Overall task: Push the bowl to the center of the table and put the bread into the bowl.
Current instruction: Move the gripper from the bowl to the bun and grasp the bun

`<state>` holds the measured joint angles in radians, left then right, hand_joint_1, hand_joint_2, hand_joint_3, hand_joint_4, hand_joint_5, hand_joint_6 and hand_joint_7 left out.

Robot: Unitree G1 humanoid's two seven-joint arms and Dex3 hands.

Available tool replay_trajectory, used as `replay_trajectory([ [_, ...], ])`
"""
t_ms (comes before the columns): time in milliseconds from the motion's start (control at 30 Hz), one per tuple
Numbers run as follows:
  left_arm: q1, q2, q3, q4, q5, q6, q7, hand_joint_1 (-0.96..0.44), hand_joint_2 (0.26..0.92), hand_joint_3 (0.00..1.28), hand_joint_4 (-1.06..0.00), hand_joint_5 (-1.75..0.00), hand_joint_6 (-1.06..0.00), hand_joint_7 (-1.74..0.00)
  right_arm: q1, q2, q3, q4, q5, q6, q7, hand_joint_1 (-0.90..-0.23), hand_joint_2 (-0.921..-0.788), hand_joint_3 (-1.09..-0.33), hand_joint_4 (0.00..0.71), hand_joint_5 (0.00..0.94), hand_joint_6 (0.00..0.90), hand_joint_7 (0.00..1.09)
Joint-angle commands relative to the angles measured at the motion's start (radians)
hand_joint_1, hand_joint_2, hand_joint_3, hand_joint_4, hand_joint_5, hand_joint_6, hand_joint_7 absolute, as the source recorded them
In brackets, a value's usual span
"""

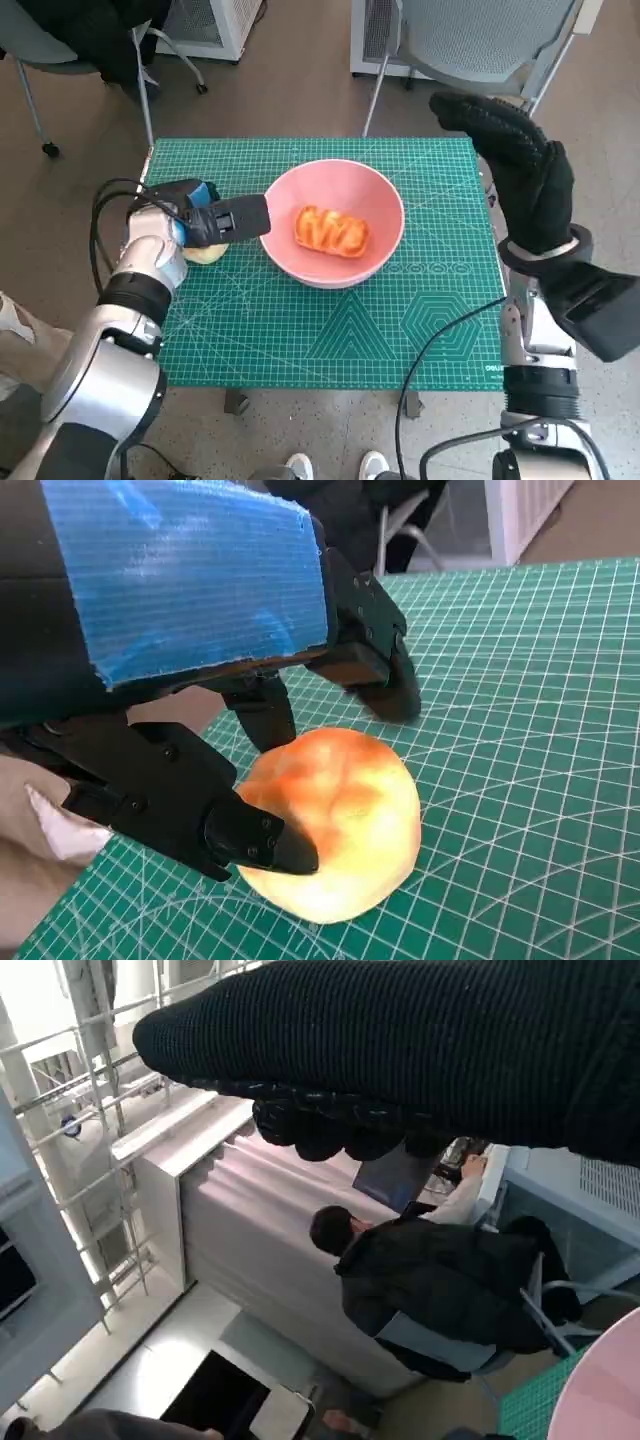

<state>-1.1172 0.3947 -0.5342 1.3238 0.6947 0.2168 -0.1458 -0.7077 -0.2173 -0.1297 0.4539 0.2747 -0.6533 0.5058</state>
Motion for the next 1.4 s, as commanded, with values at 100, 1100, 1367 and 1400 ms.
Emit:
replay_trajectory([
  [100,0.003,0.013,0.002,0.003,-0.004,0.003,-0.032,0.00,0.918,0.11,-0.72,-1.23,-0.54,-1.16,0.021,-0.003,0.002,0.001,-0.006,0.017,-0.001,-0.700,-0.921,-0.817,0.150,0.000,-0.001,0.51],
  [1100,-0.013,0.052,0.038,-0.013,-0.038,-0.025,-0.077,0.00,0.907,0.04,-0.78,-0.96,-0.65,-1.25,-0.001,0.010,0.008,0.036,0.008,0.015,0.011,-0.705,-0.921,-0.819,0.141,0.000,-0.001,0.50],
  [1367,-0.031,0.072,0.046,-0.030,-0.041,-0.034,-0.084,0.00,0.906,0.04,-0.80,-0.97,-0.63,-1.23,-0.004,0.019,0.010,0.037,0.012,0.015,0.011,-0.705,-0.921,-0.820,0.141,0.000,-0.001,0.50],
  [1400,-0.035,0.075,0.047,-0.033,-0.041,-0.035,-0.086,0.00,0.905,0.04,-0.80,-0.98,-0.63,-1.23,-0.005,0.020,0.010,0.038,0.013,0.015,0.011,-0.705,-0.921,-0.820,0.141,0.000,-0.001,0.50],
])
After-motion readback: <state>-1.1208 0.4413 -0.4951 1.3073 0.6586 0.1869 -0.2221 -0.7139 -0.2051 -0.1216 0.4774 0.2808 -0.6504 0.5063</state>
